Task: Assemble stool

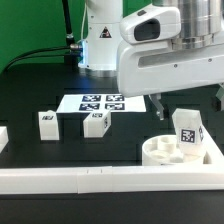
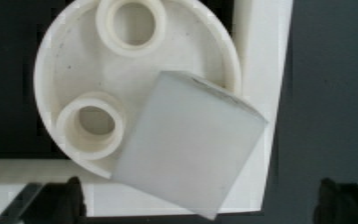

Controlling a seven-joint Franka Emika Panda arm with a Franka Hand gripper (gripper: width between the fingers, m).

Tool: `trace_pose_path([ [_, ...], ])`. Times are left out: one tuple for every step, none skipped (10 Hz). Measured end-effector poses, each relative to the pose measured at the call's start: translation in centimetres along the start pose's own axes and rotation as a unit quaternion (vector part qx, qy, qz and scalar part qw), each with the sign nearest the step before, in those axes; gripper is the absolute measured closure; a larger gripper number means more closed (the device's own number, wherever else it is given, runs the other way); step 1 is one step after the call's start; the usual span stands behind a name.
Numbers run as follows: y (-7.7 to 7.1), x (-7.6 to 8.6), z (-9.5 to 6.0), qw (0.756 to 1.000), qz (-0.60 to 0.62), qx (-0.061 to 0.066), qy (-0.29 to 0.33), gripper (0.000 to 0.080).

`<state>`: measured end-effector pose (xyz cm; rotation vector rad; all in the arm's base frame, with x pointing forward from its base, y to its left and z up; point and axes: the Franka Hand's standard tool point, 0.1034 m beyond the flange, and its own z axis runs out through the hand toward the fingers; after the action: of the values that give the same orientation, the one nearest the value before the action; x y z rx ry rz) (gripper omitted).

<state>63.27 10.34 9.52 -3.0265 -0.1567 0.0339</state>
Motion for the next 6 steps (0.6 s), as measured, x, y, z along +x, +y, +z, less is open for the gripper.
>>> trace_pose_path([
  [0.1, 0.0, 0.0, 0.998, -0.066, -0.004, 0.000, 0.0151],
  [0.0, -0.1, 0.2, 0.987, -0.156, -0.022, -0.005, 0.0151],
  [-0.4, -0.3, 0.4, 0.971, -0.235, -0.028, -0.011, 0.0151],
  [-0.6, -0.5, 0.6, 0.962, -0.273, -0.029, -0.011, 0.0151],
  [-0.7, -0.9, 1.1, 0.958, -0.285, -0.029, -0.015, 0.0151],
  [-0.5, -1.0, 1.7, 0.946, -0.323, -0.030, -0.017, 0.0151],
])
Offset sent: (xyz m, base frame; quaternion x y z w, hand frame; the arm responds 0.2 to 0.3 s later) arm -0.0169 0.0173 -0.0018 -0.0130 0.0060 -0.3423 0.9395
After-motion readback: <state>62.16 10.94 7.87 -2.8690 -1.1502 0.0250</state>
